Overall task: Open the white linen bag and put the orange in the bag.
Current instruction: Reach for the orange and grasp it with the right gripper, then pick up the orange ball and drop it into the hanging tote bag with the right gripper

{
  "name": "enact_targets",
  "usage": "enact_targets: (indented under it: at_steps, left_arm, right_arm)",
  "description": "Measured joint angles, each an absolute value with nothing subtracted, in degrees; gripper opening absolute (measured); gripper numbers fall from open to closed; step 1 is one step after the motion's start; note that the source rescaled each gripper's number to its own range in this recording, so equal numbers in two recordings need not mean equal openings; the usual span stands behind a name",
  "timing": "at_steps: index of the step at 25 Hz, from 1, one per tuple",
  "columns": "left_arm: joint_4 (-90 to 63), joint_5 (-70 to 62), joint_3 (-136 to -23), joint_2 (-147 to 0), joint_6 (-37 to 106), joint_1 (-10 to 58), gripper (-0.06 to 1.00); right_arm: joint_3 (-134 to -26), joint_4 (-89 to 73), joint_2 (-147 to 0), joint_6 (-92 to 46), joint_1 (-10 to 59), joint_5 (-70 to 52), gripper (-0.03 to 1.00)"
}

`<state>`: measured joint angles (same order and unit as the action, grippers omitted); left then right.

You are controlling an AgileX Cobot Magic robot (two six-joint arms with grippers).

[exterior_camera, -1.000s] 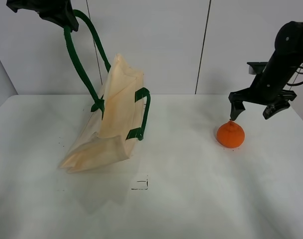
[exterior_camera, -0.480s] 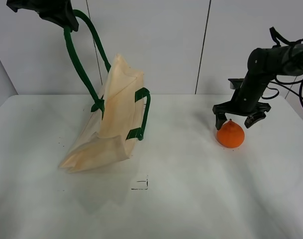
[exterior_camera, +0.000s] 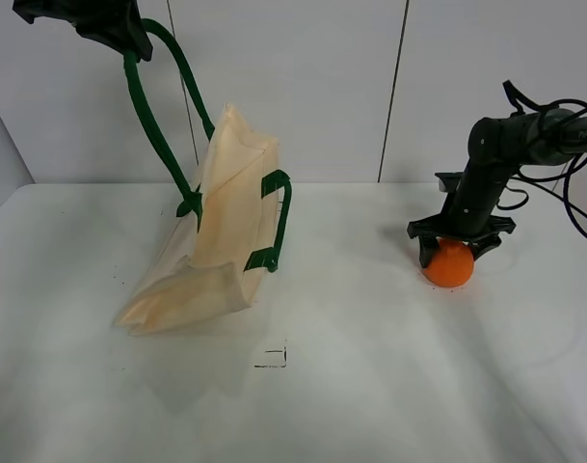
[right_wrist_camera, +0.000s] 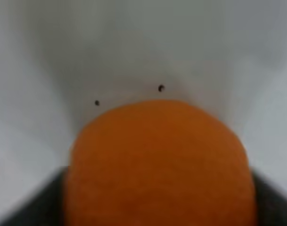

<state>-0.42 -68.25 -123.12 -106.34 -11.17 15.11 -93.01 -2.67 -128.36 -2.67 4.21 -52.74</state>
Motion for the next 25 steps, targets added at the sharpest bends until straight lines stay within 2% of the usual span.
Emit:
enact_targets:
  at_steps: [2,3,4,13,17,25]
  left_arm:
    - [-0.42,-68.25,-123.12,-106.34,-11.17,15.11,0.0]
    - [-0.42,-68.25,-123.12,-106.34,-11.17,15.11,0.0]
    - [-0.42,-68.25,-123.12,-106.34,-11.17,15.11,0.0]
    - [-0.71,-68.25,-123.12,-106.34,-11.17,15.11,0.0]
    - [-1.33,-68.25,-123.12,-106.34,-11.12,15.11,0.0]
    - [-1.92,-68.25,-123.12,-106.34,-11.12,15.11,0.0]
  right_arm:
    - [-93.01,-2.67,-128.02,-2.67,4.21,-53.39,0.2]
    - [-93.12,-2.72,-127.55,-2.67,4.21,-53.71,0.04]
    - [-93.2,-2.92,-126.85,-2.73,4.21,-54.05,0.0]
    - [-93.32,-12.95,-114.47,-6.57,4.21,-53.95,0.01]
    - [-97.79,-21.57,-111.16,-9.73,5.37,-56.28,0.01]
    - [-111.36,-24.68,-113.66,-10.0,16.9,-58.21,0.01]
